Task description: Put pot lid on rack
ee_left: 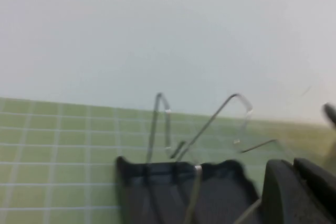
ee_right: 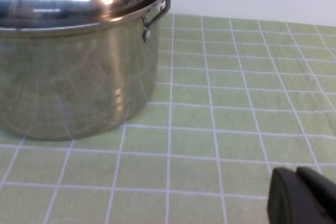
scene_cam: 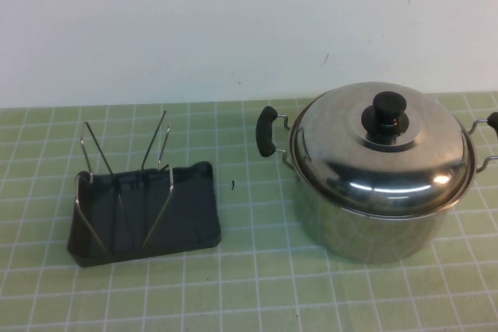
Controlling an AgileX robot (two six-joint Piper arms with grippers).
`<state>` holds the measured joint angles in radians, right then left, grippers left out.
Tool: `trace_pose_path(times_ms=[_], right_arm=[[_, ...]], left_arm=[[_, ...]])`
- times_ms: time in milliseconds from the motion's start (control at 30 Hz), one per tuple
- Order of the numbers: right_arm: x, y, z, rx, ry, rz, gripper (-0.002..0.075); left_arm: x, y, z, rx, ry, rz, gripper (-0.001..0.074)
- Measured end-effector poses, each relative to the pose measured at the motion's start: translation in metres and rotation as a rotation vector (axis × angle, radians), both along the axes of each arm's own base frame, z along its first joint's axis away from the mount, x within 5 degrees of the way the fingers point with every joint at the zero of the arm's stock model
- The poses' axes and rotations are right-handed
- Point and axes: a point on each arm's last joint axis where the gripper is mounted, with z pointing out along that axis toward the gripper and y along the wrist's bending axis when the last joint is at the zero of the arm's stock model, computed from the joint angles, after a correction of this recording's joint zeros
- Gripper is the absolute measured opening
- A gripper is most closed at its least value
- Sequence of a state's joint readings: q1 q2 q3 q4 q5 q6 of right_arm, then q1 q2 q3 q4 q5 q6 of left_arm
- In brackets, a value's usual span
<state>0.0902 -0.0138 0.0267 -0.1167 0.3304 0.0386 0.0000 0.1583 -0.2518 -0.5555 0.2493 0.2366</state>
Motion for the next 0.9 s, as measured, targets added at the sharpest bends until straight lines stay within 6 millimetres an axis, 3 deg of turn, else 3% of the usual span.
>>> trace_pose_path(times_ms=[167, 400, 700, 900], right_arm=[[0.000, 0.000, 0.000, -0.002, 0.000, 0.000, -0.0001], [0.000, 0.000, 0.000, -0.002, 0.000, 0.000, -0.0001], [0.000, 0.000, 0.000, -0.002, 0.000, 0.000, -0.0001], [0.000, 0.000, 0.000, -0.002, 0.000, 0.000, -0.0001]], left_arm=[[0.022, 0.006, 0.010, 0.105, 0.082, 0.060, 0.0014], [0.034, 0.015, 0.016, 0.096, 0.136, 0.151, 0.0136], [0.032, 0.017, 0.009, 0.104, 0.226, 0.172, 0.0139], [0.032, 0.017, 0.008, 0.099, 0.237, 0.173, 0.0102]])
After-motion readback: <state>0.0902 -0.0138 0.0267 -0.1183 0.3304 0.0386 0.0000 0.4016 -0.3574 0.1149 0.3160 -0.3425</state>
